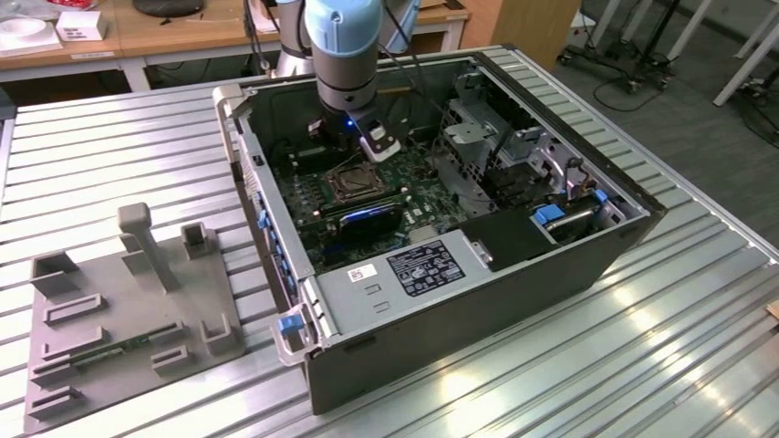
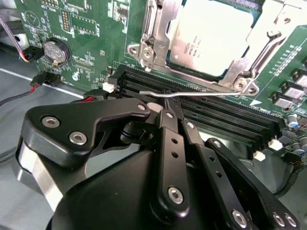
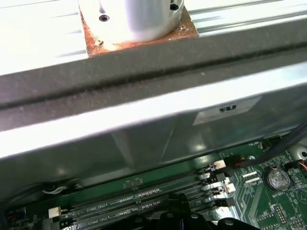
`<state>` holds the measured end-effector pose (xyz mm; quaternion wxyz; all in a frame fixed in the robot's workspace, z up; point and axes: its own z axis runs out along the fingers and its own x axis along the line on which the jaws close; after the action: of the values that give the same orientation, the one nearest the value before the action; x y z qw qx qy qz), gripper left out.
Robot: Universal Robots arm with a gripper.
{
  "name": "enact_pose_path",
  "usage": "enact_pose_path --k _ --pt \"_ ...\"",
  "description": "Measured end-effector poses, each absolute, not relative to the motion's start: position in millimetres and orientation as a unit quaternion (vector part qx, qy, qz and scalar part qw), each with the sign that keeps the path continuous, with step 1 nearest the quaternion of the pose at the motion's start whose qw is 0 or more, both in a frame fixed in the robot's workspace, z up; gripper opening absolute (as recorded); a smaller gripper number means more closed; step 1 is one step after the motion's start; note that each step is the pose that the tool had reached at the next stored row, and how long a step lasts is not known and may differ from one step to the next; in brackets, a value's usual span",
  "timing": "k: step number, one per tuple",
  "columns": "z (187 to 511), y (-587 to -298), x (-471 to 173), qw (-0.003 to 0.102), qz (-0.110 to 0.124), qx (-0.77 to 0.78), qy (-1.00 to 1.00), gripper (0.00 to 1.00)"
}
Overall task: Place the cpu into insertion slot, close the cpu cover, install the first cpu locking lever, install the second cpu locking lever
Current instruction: 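Install the first cpu locking lever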
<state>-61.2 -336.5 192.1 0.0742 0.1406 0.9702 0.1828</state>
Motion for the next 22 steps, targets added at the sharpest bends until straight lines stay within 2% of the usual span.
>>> enact_pose_path --k 22 --pt "209 -329 -66 0.074 0.193 0.141 0.968 0.11"
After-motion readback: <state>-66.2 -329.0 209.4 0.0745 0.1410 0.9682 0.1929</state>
